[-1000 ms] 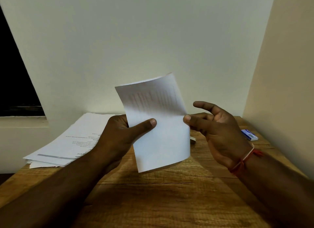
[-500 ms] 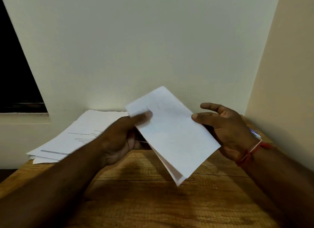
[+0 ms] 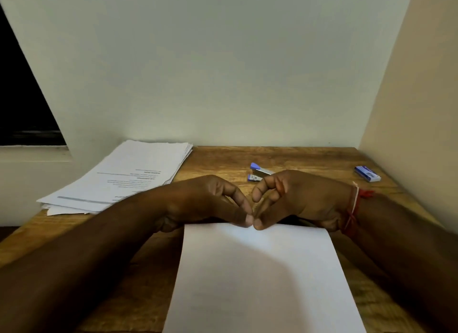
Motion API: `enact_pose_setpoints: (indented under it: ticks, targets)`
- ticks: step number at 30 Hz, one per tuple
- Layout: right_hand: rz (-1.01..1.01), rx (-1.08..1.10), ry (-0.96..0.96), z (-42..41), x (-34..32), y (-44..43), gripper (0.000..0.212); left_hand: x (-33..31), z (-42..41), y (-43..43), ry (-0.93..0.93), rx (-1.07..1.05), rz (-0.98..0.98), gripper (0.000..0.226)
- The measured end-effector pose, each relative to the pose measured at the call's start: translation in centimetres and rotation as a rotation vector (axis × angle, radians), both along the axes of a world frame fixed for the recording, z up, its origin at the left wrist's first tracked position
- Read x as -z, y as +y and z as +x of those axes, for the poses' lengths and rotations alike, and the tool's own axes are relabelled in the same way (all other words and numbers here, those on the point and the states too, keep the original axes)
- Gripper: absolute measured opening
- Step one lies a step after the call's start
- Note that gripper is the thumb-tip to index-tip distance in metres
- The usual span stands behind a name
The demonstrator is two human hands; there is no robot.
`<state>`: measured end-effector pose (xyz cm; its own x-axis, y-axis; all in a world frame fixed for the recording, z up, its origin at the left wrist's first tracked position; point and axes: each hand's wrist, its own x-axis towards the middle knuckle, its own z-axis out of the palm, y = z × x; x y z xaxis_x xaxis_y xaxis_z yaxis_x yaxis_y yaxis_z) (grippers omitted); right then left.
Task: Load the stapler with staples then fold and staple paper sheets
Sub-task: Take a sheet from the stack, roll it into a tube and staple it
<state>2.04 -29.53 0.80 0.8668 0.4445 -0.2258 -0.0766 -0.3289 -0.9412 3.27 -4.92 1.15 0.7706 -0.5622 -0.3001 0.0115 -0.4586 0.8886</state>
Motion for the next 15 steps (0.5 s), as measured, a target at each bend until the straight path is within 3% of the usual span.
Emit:
enact_pose_setpoints:
  ticks: [6, 15]
  targets:
    - [0.089, -0.039, 0.09, -0.26, 0.69, 0.73, 0.051, 0.43, -0.36, -0.53, -0.067, 0.066, 0.019, 0.026]
    - [0.094, -0.092, 0.148, 0.07, 0.47, 0.1, 0.057, 0.71, -0.2, -0.85, 0.118, 0.101, -0.141, 0.021]
